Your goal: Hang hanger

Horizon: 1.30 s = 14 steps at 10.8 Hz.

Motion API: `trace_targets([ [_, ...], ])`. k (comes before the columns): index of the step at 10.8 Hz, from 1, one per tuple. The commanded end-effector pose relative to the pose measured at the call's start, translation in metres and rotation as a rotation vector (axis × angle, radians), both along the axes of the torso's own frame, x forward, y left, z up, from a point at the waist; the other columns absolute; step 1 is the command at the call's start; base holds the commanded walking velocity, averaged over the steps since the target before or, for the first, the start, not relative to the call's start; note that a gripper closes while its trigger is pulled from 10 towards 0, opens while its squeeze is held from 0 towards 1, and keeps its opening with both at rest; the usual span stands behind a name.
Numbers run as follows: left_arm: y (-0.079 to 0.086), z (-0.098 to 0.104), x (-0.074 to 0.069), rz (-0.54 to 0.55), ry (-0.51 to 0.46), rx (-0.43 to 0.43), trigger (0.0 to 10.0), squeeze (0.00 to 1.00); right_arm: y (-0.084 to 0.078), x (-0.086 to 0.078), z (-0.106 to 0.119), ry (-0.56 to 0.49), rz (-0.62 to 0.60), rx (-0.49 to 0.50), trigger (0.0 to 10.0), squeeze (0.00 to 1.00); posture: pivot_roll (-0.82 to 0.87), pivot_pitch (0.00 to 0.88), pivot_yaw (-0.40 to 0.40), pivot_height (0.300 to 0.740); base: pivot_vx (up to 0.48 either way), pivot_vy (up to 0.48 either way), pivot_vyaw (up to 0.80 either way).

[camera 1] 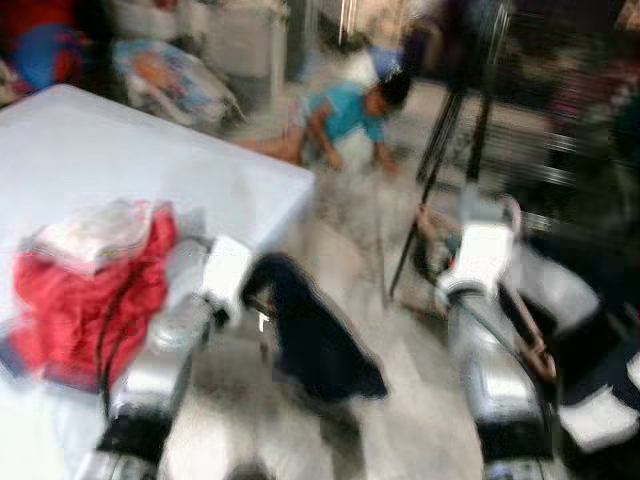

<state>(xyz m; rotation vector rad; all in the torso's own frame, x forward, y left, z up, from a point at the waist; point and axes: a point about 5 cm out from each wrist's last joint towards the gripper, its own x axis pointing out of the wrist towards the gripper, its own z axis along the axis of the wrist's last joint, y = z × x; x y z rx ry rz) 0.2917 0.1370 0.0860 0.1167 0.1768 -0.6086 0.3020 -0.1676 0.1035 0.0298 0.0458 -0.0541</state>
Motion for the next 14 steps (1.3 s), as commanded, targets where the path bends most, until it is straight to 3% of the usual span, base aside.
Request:
trace_targets([
  [1, -0.018, 0.013, 0.002, -0.064, -0.064, -0.015, 10.0, 0.00, -0.017, -0.004, -0.002, 0.012, -0.049, -0.012, 10.0, 0.00, 0.01, 0.000, -0.021, 0.740, 0.000, 0.000, -0.80],
  [4, -0.022, 0.011, -0.005, -0.105, -0.052, -0.027, 10.0, 0.00, -0.016, -0.006, -0.003, 0.010, -0.048, -0.021, 10.0, 0.00, 0.01, 0.000, -0.025, 0.740, 0.000, 0.000, -0.73],
  [9, -0.023, 0.015, -0.005, -0.119, -0.035, -0.058, 10.0, 0.00, -0.016, -0.007, -0.002, 0.010, -0.047, -0.025, 10.0, 0.00, 0.01, 0.000, -0.019, 0.740, 0.000, -0.166, 0.00],
  [11, -0.024, 0.015, -0.005, -0.124, -0.030, -0.055, 10.0, 0.00, -0.012, -0.008, -0.009, 0.065, 0.026, -0.029, 10.0, 0.00, 0.01, 0.000, -0.018, 0.740, 0.000, 0.000, 0.00],
  [14, -0.023, 0.013, -0.008, -0.123, -0.013, -0.041, 10.0, 0.00, -0.032, 0.004, -0.019, 0.188, 0.118, -0.074, 10.0, 0.00, 0.01, 0.014, -0.015, 0.740, 0.000, 0.000, 0.00],
])
